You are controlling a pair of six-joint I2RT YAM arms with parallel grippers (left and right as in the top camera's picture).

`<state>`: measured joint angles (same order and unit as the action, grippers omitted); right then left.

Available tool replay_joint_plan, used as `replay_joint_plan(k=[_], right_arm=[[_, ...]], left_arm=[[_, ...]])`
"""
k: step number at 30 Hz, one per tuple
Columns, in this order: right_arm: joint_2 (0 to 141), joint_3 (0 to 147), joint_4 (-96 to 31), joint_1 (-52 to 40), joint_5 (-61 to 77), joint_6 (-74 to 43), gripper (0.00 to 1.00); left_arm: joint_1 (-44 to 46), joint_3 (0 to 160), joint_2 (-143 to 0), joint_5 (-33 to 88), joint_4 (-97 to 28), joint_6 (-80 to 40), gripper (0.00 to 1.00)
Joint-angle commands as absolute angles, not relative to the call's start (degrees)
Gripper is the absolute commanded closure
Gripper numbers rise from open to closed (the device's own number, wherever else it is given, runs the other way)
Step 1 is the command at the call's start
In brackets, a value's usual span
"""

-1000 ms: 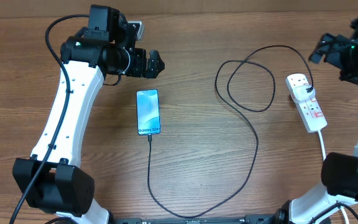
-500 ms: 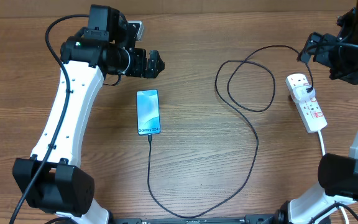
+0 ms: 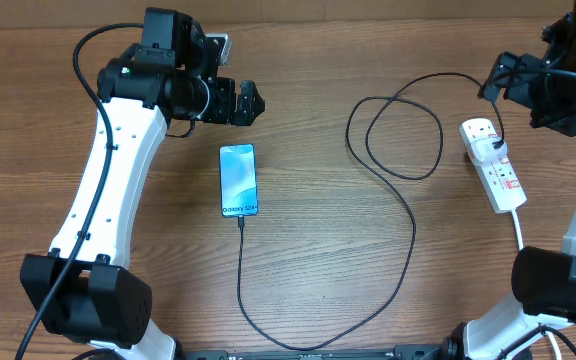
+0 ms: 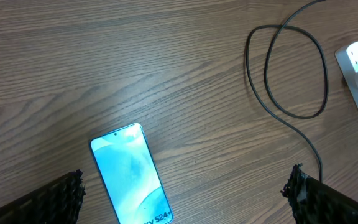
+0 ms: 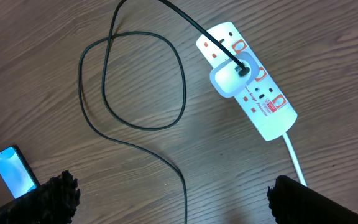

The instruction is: Plug charger to phone and switch on socket

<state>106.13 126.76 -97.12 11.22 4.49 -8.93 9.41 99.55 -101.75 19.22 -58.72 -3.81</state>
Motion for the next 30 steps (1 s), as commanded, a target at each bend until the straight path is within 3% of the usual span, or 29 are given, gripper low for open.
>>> replay_joint_plan(k=[1, 12, 18, 30], right_arm=[[104.57, 128.35, -96.99, 11.31, 4.58, -8.51, 0.00], [104.57, 128.33, -96.99, 11.31, 4.58, -8.51, 0.00], [104.60, 128.33, -96.99, 11.31, 4.58, -8.51, 0.00], [104.57, 128.33, -96.99, 11.31, 4.58, -8.51, 0.00]], left_arm=[[9.74, 100.25, -100.22, 18.85, -58.63, -2.31, 0.01], [9.74, 100.25, -100.22, 18.83, -58.63, -2.31, 0.00], [9.72, 100.25, -100.22, 6.74, -60.49, 0.03, 0.01], [9.80, 100.16, -96.20, 2.72, -61.19, 0.43, 0.01]])
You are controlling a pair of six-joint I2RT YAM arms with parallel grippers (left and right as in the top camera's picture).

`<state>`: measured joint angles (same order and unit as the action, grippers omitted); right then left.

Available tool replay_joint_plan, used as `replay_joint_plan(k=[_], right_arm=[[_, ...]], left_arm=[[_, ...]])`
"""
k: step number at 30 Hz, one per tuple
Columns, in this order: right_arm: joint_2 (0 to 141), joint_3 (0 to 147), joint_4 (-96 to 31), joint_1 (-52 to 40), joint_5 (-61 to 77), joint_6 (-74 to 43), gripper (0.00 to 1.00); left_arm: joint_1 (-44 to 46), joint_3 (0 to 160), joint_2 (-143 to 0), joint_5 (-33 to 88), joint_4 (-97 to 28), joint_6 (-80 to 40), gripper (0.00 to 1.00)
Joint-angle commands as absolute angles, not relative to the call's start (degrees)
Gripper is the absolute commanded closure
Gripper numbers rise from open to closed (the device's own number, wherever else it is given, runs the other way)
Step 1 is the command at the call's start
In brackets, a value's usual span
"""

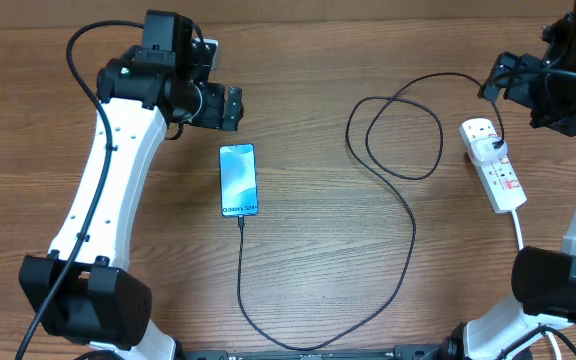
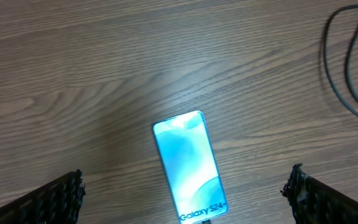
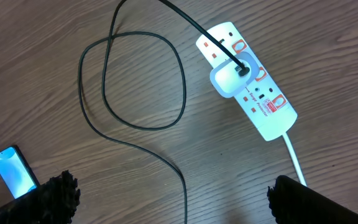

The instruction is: Plug charger to phone and switch on socket

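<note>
The phone (image 1: 238, 180) lies face up on the wooden table with its screen lit and a black cable (image 1: 412, 235) plugged into its near end. That cable loops across to a white charger (image 1: 485, 148) seated in the white power strip (image 1: 503, 185) with red switches. My left gripper (image 1: 230, 107) hovers open beyond the phone's far end. In the left wrist view the phone (image 2: 188, 165) lies between the spread fingers (image 2: 45, 199). My right gripper (image 3: 173, 186) hangs open above the cable, with the strip (image 3: 269, 115) and the charger (image 3: 230, 79) ahead of it.
The strip's white lead (image 1: 517, 225) runs toward the near edge on the right. A loop of the black cable (image 3: 142, 81) lies on the table between phone and strip. The far table edge (image 1: 368, 22) is behind both arms.
My left gripper has drawn back slightly to the left and turned, so the phone now sits centred between its fingers in the wrist view. The right arm, phone and strip are unchanged.
</note>
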<state>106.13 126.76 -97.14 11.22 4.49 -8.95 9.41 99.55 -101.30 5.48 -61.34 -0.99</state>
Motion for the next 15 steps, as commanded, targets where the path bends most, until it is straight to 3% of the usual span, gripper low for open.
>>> replay_joint_plan(k=[1, 7, 15], right_arm=[[104.60, 128.33, -96.99, 11.31, 4.58, -8.54, 0.00], [104.60, 128.33, -96.99, 11.31, 4.58, -8.51, 0.00], [104.57, 128.33, -96.99, 11.31, 4.58, -8.51, 0.00]], left_arm=[[9.78, 99.88, -94.96, 2.72, -60.82, 0.43, 0.00], [9.78, 92.23, -83.40, 2.50, -52.75, -0.01, 0.01], [9.78, 60.82, -58.17, 2.52, -24.10, -1.69, 0.01]])
